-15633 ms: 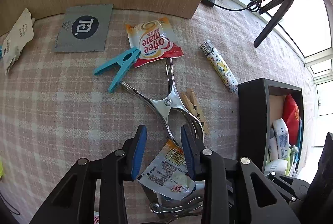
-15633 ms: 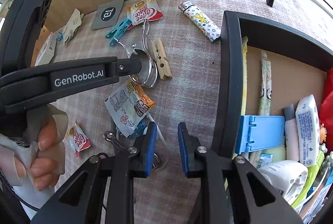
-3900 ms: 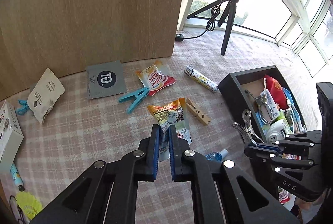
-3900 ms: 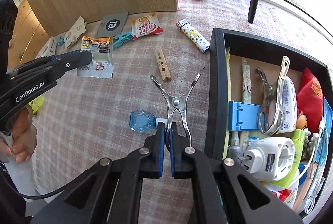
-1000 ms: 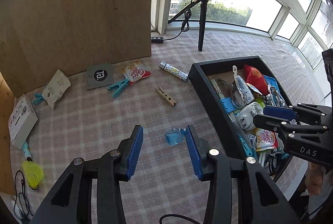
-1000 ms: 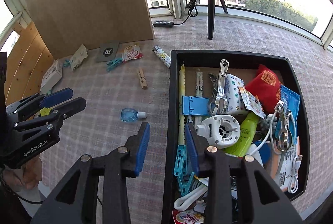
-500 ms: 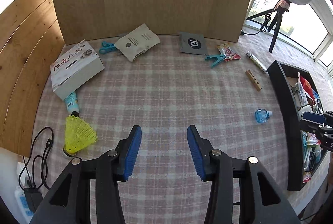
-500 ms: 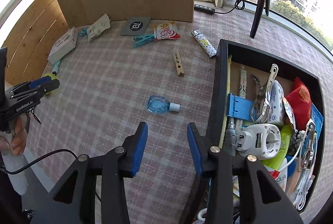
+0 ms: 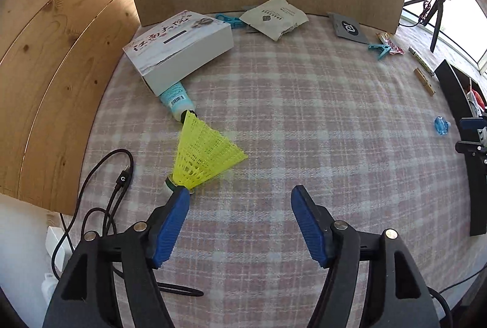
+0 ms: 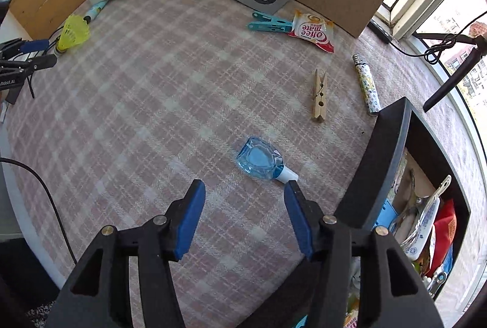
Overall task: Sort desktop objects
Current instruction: 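Move both tools back toward the yellow shuttlecock and blue eye-drop bottle, then grasp the yellow shuttlecock with the left tool while the right tool grasps the blue bottle, then carry the shuttlecock and blue bottle into the tray and open both tools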
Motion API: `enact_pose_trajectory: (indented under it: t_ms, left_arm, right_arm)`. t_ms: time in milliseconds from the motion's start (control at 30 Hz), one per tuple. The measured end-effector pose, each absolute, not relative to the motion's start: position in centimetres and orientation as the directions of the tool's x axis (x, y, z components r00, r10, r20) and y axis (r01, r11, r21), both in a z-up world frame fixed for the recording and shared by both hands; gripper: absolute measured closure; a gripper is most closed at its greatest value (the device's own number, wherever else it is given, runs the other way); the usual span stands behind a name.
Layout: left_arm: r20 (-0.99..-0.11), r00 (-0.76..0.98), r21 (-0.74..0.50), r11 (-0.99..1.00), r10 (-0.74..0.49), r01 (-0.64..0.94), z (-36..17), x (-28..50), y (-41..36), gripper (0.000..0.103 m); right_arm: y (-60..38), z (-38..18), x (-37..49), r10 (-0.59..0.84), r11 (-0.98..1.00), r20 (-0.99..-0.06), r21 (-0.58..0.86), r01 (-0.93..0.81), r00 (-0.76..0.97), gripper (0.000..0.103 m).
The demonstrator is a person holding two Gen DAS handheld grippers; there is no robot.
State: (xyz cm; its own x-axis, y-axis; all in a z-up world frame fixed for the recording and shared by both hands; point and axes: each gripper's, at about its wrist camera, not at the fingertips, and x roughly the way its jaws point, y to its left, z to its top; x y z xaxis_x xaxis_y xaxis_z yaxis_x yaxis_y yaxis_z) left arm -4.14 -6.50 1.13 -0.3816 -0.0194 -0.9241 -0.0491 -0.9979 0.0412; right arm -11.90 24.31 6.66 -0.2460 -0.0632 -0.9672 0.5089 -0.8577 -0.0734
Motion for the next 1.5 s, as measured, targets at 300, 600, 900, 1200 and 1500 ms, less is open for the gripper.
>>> enact_pose_trajectory:
  t_ms: [300, 600, 900, 1200, 1500]
  left_arm:
    - [-0.936, -0.349, 0.094, -0.99, -0.052, -0.104, -1.2, -6.3, -9.2, 0.034]
    - [-0.944, -0.33, 0.065, -0.991, -0.023, -0.116, -2.8, -8.3, -9.3, 0.041]
    - [-0.939, -0.343, 0.004, -0.993, 0.036, -0.115, -2.9, -8.9, -8.0, 0.064]
    - [-0.928, -0.36, -0.071, -0.995, 0.09, -0.067, -2.2, -8.4, -8.6, 0.074]
    - [-0.901, -0.414, -0.093, -0.99, 0.127, -0.102, 2.3, -8.1, -5.3, 0.075]
  right_arm:
    - [24.0, 4.1, -13.9, -0.002, -0.809, -0.977, -0.124, 0.574, -0.214, 0.048]
    - [25.0, 3.2, -16.5, -0.068, -0.831, -0.982, -0.043, 0.554, -0.179, 0.04]
    - [26.9, 3.7, -17.4, -0.11, -0.868, -0.981, 0.015, 0.496, -0.162, 0.067]
    - [26.9, 4.1, -17.6, -0.109, -0.901, -0.977, 0.019, 0.433, -0.183, 0.067]
    - [27.4, 7.1, -17.0, -0.178, -0.925, -0.952, 0.075, 0.373, -0.249, 0.067]
